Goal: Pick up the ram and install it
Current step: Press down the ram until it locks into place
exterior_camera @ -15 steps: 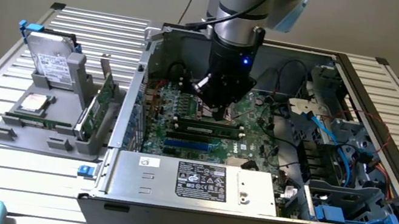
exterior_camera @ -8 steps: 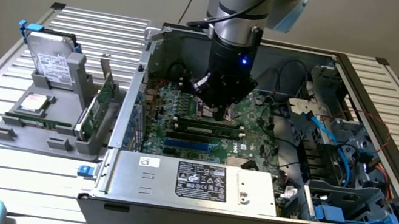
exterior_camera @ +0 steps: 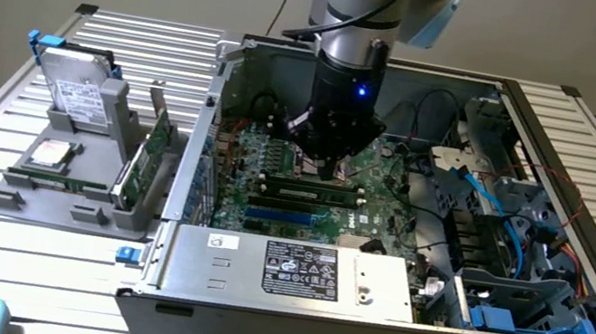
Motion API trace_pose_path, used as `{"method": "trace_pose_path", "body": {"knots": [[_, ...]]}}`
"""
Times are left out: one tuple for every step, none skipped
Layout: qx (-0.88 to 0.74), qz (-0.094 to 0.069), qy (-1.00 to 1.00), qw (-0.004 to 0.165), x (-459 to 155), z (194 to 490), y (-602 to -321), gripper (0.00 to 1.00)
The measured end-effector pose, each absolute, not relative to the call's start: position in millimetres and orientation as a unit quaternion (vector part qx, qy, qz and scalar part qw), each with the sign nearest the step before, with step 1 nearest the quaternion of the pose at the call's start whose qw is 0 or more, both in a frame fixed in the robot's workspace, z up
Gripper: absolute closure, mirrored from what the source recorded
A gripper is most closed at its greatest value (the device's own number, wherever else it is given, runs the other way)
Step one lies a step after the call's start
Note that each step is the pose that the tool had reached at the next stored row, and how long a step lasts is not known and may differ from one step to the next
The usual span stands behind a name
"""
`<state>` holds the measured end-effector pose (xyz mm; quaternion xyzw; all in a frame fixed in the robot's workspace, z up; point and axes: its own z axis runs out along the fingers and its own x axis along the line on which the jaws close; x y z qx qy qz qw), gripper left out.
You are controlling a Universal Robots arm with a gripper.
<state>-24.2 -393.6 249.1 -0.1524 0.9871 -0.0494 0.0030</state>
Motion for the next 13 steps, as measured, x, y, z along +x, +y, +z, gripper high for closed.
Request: {"method": "trace_pose_path", "body": {"knots": [[-0.147, -0.049, 0.988, 0.003, -24.2, 249.1, -393.6, 0.89], [-0.141, -0.049, 0.989, 0.003, -24.2, 249.1, -393.6, 0.89], [-0.136, -0.049, 0.99, 0.003, -24.2, 249.1, -393.6, 0.89], [-0.13, -0.05, 0.99, 0.003, -24.2, 249.1, -393.6, 0.89], [-0.124, -0.05, 0.991, 0.003, -24.2, 249.1, -393.6, 0.89], [-0.118, -0.05, 0.992, 0.003, -24.2, 249.1, -393.6, 0.89], [-0.113, -0.05, 0.992, 0.003, -24.2, 249.1, -393.6, 0.89], [-0.107, -0.05, 0.993, 0.003, -24.2, 249.1, -393.6, 0.89], [-0.101, -0.05, 0.994, 0.003, -24.2, 249.1, -393.6, 0.89], [-0.096, -0.05, 0.994, 0.003, -24.2, 249.1, -393.6, 0.89], [-0.09, -0.05, 0.995, 0.003, -24.2, 249.1, -393.6, 0.89], [-0.084, -0.05, 0.995, 0.003, -24.2, 249.1, -393.6, 0.89], [-0.079, -0.05, 0.996, 0.003, -24.2, 249.1, -393.6, 0.89]]}}
